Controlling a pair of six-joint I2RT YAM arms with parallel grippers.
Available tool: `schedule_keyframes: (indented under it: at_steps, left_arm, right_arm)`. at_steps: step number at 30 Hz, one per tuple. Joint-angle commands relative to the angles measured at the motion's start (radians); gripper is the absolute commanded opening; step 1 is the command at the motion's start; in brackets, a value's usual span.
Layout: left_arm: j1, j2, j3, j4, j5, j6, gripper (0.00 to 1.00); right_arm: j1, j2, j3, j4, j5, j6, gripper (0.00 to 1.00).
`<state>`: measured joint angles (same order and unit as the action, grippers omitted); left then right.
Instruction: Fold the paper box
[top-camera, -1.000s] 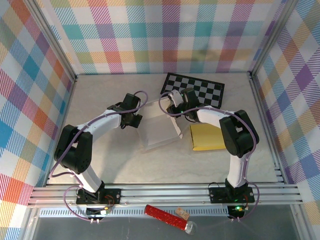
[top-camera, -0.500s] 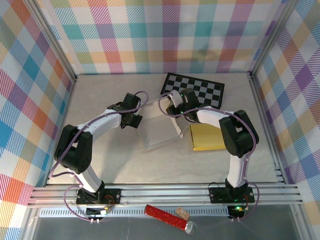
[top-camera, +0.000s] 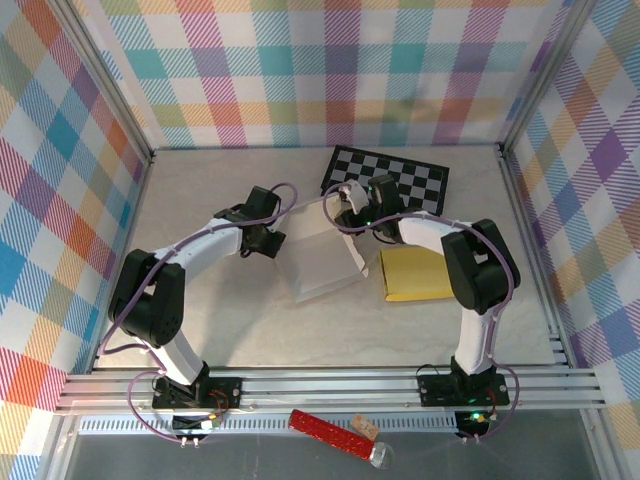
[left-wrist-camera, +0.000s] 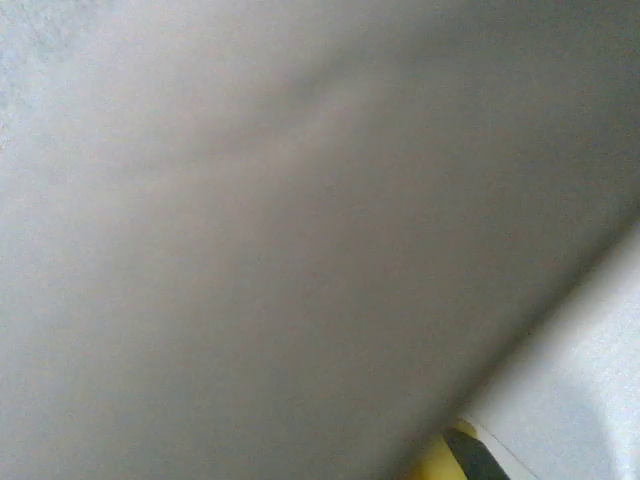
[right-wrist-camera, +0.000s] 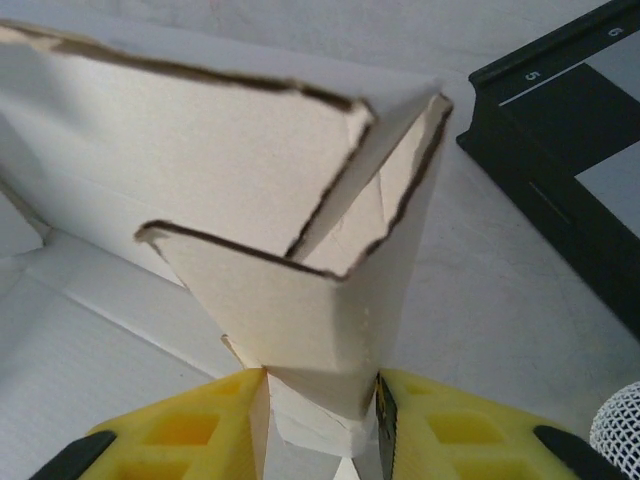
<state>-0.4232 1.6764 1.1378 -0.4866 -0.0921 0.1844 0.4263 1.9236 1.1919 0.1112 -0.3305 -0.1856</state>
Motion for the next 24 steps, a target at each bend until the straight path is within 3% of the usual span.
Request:
schedule_keyframes:
  at_steps: [1,13,24]
  left_arm:
    - [0.013,-0.002,0.014,-0.055,0.035,0.021,0.00]
    - [0.053,-0.042,-0.034,-0.060,0.050,0.074,0.00]
    - [0.063,-0.034,-0.038,-0.051,0.058,0.071,0.00]
  right_arm:
    - [-0.041,-0.009,-0.012,0.017,-0.148,-0.041,0.37]
    - [-0.080,-0.036,-0.124,0.153,-0.293,-0.087,0.52]
    - [-0.063,-0.026,-0.108,0.140,-0.307,-0.117,0.47]
